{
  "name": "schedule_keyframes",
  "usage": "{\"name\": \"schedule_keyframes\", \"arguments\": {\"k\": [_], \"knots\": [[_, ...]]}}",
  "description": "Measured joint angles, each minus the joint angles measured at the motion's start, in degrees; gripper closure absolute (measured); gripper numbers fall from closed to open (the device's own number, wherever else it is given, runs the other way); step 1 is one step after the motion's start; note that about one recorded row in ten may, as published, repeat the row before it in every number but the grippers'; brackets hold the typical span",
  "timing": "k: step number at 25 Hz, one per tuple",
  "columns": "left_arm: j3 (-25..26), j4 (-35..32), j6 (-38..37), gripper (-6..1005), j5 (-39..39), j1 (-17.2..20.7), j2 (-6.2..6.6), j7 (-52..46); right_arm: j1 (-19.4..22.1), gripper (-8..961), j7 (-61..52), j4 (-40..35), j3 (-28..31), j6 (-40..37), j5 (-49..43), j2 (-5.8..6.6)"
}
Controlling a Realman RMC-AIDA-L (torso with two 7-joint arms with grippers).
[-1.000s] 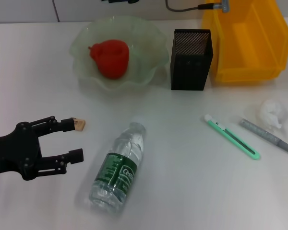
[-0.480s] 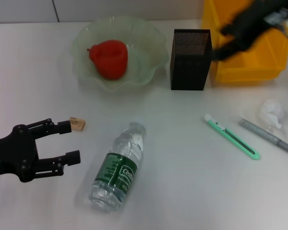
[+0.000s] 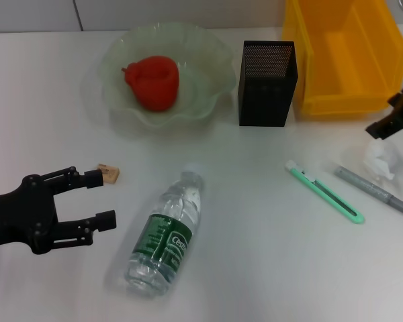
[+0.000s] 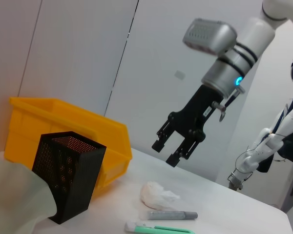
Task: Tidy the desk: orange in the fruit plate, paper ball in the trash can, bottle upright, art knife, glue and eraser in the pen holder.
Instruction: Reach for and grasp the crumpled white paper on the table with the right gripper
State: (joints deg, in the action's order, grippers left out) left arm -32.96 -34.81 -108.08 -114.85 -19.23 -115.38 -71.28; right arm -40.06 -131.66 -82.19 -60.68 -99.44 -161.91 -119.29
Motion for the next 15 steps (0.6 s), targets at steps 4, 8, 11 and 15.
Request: {"name": "schedule_keyframes", "arguments": {"k": [4, 8, 11, 15], "knots": [[0.0, 0.01, 0.0, 157, -0.02, 0.01, -0.02, -0.11, 1.89, 260, 0.2, 2.35, 0.42, 3.64, -0.98, -0.08], [-0.01, 0.01, 0.03, 157, -0.03, -0.03, -0.17, -0.11, 2.26, 260, 0.77, 8.39, 0.42, 7.0, -1.08, 0.12], [0.0, 0.01, 0.07, 158, -0.03, -0.21, -0.21, -0.11, 2.34, 260, 1.01, 10.82, 0.08, 8.89, -1.12, 0.11], [-0.09, 0.01, 0.1, 158, -0.03, -0.3, -0.3, -0.1, 2.61, 261, 1.03, 11.97, 0.0, 10.3, -1.04, 0.06]]}}
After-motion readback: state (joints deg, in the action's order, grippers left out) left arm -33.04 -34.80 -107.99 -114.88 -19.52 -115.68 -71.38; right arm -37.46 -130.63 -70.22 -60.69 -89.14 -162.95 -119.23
